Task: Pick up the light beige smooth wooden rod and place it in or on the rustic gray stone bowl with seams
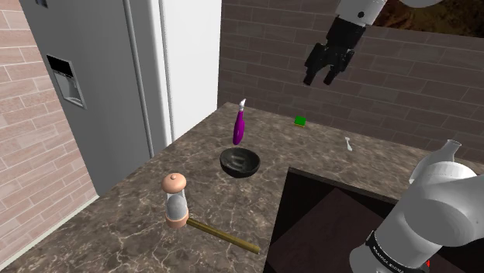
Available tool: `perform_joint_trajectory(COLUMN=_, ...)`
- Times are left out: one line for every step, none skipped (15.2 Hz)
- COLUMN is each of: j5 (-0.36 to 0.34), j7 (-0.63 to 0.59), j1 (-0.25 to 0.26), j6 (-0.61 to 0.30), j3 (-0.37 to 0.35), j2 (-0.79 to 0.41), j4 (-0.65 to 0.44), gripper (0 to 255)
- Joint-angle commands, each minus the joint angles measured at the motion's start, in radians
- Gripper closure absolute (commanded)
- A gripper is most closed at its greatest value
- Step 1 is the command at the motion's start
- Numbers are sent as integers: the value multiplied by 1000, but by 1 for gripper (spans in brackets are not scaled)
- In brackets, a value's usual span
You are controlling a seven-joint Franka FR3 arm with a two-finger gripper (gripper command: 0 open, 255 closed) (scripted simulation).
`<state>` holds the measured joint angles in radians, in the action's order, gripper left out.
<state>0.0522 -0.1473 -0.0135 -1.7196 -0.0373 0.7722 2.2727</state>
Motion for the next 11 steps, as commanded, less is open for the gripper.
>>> perform_joint_trajectory(j5=0, j7=0, j1=0, j6=0, j3=0, j2=0, j4=0, gripper=0)
perform_joint_trajectory(j5=4, j7=-1, j1=9, j6=-24, j3=-13, j2=-4, j4=22, gripper=0)
perform_joint_trajectory(j5=8, j7=-2, j1=18, j6=-48, j3=-26, j2=-8, j4=43, gripper=0)
perform_joint_trajectory(j5=12, j7=-3, j1=27, j6=-73, j3=-40, j2=-13, j4=64, gripper=0)
perform_joint_trajectory(j5=17, j7=-4, j1=36, j6=-97, j3=-53, j2=-20, j4=84, gripper=0)
perform_joint_trajectory(j5=21, j7=-5, j1=45, j6=-122, j3=-67, j2=-27, j4=103, gripper=0)
perform_joint_trajectory(j5=25, j7=-6, j1=54, j6=-147, j3=-81, j2=-35, j4=121, gripper=0)
perform_joint_trajectory(j5=28, j7=-8, j1=63, j6=-172, j3=-94, j2=-45, j4=139, gripper=0)
perform_joint_trajectory(j5=32, j7=-9, j1=72, j6=-198, j3=-108, j2=-55, j4=156, gripper=0)
perform_joint_trajectory(j5=36, j7=-11, j1=81, j6=-223, j3=-123, j2=-66, j4=172, gripper=0)
perform_joint_trajectory(j5=39, j7=-12, j1=90, j6=-249, j3=-137, j2=-79, j4=187, gripper=0)
